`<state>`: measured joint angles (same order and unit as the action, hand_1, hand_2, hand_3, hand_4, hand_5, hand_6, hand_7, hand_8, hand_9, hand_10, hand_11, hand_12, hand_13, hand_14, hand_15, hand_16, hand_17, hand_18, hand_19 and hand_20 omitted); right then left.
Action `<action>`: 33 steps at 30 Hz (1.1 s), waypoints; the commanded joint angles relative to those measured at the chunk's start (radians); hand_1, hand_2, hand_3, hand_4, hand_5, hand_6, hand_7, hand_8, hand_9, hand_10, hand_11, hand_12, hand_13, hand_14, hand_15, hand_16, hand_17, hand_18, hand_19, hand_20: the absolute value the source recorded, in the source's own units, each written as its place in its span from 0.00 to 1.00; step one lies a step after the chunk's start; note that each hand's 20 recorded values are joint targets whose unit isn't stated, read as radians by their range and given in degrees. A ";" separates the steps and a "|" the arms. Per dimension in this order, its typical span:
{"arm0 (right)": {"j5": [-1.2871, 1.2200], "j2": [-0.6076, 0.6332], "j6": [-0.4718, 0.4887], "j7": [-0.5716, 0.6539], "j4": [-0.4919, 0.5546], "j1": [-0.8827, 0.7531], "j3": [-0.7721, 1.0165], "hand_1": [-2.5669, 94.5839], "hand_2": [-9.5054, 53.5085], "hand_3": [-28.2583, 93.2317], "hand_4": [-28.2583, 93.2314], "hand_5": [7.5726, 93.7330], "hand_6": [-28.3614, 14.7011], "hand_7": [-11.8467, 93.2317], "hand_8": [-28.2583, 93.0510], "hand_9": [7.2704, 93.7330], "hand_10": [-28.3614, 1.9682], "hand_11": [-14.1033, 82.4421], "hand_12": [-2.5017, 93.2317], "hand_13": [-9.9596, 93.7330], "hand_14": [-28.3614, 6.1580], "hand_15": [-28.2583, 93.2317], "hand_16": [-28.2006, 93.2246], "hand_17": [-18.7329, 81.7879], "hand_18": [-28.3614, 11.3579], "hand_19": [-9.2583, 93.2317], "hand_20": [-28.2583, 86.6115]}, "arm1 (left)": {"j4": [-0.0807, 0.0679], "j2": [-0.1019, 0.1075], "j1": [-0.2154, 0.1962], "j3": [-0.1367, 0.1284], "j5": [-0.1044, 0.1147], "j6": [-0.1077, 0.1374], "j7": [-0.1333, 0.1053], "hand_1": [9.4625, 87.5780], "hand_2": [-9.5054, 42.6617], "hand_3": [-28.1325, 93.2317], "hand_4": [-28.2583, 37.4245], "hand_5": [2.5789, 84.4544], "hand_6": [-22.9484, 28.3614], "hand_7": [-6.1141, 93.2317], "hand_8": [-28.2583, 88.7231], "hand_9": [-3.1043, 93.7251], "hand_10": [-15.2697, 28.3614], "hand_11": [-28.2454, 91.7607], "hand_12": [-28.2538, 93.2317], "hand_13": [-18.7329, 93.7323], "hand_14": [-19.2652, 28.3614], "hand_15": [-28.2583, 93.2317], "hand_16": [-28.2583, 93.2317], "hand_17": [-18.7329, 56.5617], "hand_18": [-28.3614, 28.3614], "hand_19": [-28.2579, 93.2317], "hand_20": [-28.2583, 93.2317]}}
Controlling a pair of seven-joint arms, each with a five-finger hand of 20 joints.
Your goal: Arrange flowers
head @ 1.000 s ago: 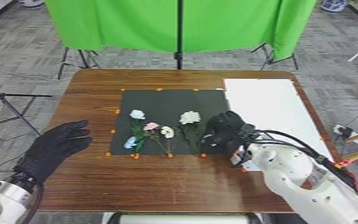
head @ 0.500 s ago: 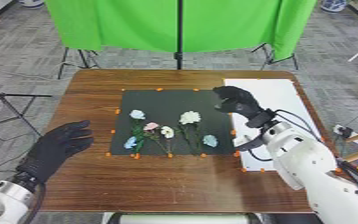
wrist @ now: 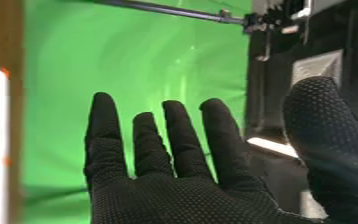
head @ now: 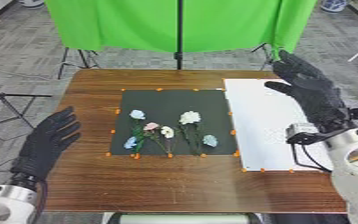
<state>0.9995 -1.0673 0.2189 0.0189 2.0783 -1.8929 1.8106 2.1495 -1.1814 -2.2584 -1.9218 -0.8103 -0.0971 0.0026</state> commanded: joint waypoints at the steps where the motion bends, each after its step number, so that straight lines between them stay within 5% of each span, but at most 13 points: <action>1: -0.026 -0.130 0.028 0.030 0.050 -0.175 0.060 0.13 0.10 0.91 0.01 0.27 0.55 0.19 0.16 0.28 0.57 0.20 0.25 0.30 0.53 0.20 0.58 0.19 0.24 0.47 0.42 | -0.010 -0.019 0.023 0.050 0.031 0.045 -0.055 0.20 0.22 0.85 0.00 0.29 0.51 0.31 0.13 0.22 0.58 0.45 0.33 0.28 0.67 0.50 0.20 0.10 0.85 0.64 0.27; 6: 0.049 -0.201 0.073 0.054 0.030 -0.134 0.024 0.14 0.08 0.91 0.00 0.22 0.52 0.17 0.16 0.24 0.56 0.19 0.25 0.29 0.53 0.21 0.58 0.20 0.23 0.47 0.42 | -0.016 -0.054 0.021 0.068 0.033 0.014 -0.025 0.19 0.21 0.84 0.00 0.27 0.49 0.30 0.13 0.20 0.57 0.43 0.33 0.26 0.66 0.48 0.21 0.08 0.87 0.62 0.27; 7: 0.063 -0.208 0.076 0.063 0.032 -0.136 0.023 0.14 0.08 0.91 0.00 0.22 0.52 0.17 0.17 0.24 0.56 0.19 0.25 0.29 0.53 0.21 0.58 0.19 0.23 0.47 0.42 | -0.022 -0.063 0.031 0.068 0.028 -0.005 -0.001 0.19 0.20 0.83 0.00 0.26 0.49 0.30 0.13 0.20 0.56 0.43 0.33 0.26 0.66 0.48 0.21 0.07 0.87 0.62 0.27; 11: 0.087 -0.220 0.028 0.027 0.020 -0.119 -0.016 0.14 0.09 0.92 0.00 0.21 0.54 0.17 0.17 0.23 0.57 0.19 0.26 0.28 0.52 0.21 0.58 0.19 0.23 0.46 0.42 | -0.043 -0.040 0.096 0.082 0.015 -0.021 -0.006 0.18 0.19 0.83 0.00 0.24 0.49 0.29 0.13 0.18 0.55 0.41 0.35 0.24 0.66 0.45 0.23 0.05 0.88 0.61 0.27; 13: 0.080 -0.211 0.013 0.013 0.022 -0.126 -0.021 0.15 0.09 0.92 0.00 0.21 0.54 0.17 0.17 0.22 0.58 0.18 0.26 0.28 0.52 0.21 0.58 0.19 0.23 0.46 0.42 | -0.057 -0.045 0.137 0.100 0.009 -0.028 -0.003 0.18 0.18 0.83 0.00 0.23 0.49 0.29 0.13 0.18 0.55 0.40 0.35 0.24 0.66 0.45 0.23 0.05 0.89 0.61 0.27; 19: 0.072 -0.232 0.018 -0.001 0.030 -0.156 -0.010 0.15 0.09 0.92 0.01 0.21 0.56 0.19 0.17 0.22 0.60 0.19 0.27 0.28 0.52 0.21 0.58 0.19 0.24 0.47 0.42 | -0.045 -0.084 0.085 0.113 0.013 -0.009 0.005 0.19 0.18 0.83 0.00 0.23 0.49 0.30 0.13 0.17 0.55 0.40 0.36 0.24 0.65 0.45 0.23 0.05 0.88 0.61 0.27; 24: 0.064 -0.245 0.024 -0.008 0.043 -0.193 0.024 0.15 0.09 0.92 0.01 0.22 0.56 0.20 0.16 0.23 0.57 0.19 0.27 0.28 0.53 0.22 0.58 0.19 0.23 0.48 0.43 | -0.059 -0.058 0.130 0.115 -0.001 -0.016 0.025 0.19 0.18 0.84 0.00 0.23 0.49 0.30 0.13 0.18 0.56 0.41 0.36 0.24 0.66 0.46 0.23 0.05 0.87 0.61 0.27; 25: 0.056 -0.246 0.026 -0.015 0.039 -0.194 0.024 0.15 0.09 0.92 0.01 0.22 0.56 0.20 0.16 0.23 0.57 0.19 0.27 0.28 0.53 0.22 0.58 0.19 0.23 0.48 0.43 | -0.064 -0.053 0.139 0.120 0.000 -0.015 0.014 0.19 0.19 0.84 0.00 0.24 0.49 0.30 0.13 0.18 0.56 0.41 0.36 0.24 0.66 0.46 0.23 0.05 0.86 0.61 0.27; 30: 0.072 -0.238 0.042 0.001 0.028 -0.156 0.008 0.15 0.09 0.92 0.01 0.22 0.56 0.20 0.16 0.23 0.58 0.20 0.26 0.28 0.53 0.23 0.57 0.19 0.22 0.48 0.43 | -0.052 -0.085 0.090 0.113 0.018 -0.027 0.024 0.19 0.19 0.84 0.00 0.24 0.49 0.31 0.13 0.18 0.56 0.42 0.36 0.24 0.66 0.47 0.23 0.05 0.86 0.61 0.27; 32: 0.078 -0.233 0.021 0.017 0.035 -0.167 0.009 0.15 0.09 0.92 0.01 0.23 0.56 0.20 0.16 0.24 0.57 0.20 0.26 0.29 0.53 0.23 0.57 0.19 0.23 0.49 0.43 | -0.059 -0.089 0.089 0.116 0.016 -0.027 0.055 0.19 0.19 0.84 0.00 0.24 0.49 0.31 0.13 0.18 0.56 0.42 0.36 0.25 0.66 0.47 0.23 0.05 0.86 0.61 0.27; 33: 0.072 -0.231 0.005 -0.007 0.031 -0.164 -0.002 0.15 0.09 0.92 0.01 0.23 0.56 0.20 0.16 0.24 0.57 0.20 0.26 0.29 0.53 0.23 0.57 0.19 0.23 0.49 0.43 | -0.068 -0.080 0.107 0.121 0.016 -0.027 0.037 0.20 0.19 0.84 0.00 0.24 0.49 0.31 0.13 0.18 0.56 0.42 0.36 0.25 0.66 0.47 0.23 0.05 0.86 0.61 0.28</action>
<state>1.0568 -1.3039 0.2505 0.0213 2.1083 -2.0637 1.8319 2.0984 -1.2448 -2.1316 -1.8071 -0.8003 -0.1128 0.0076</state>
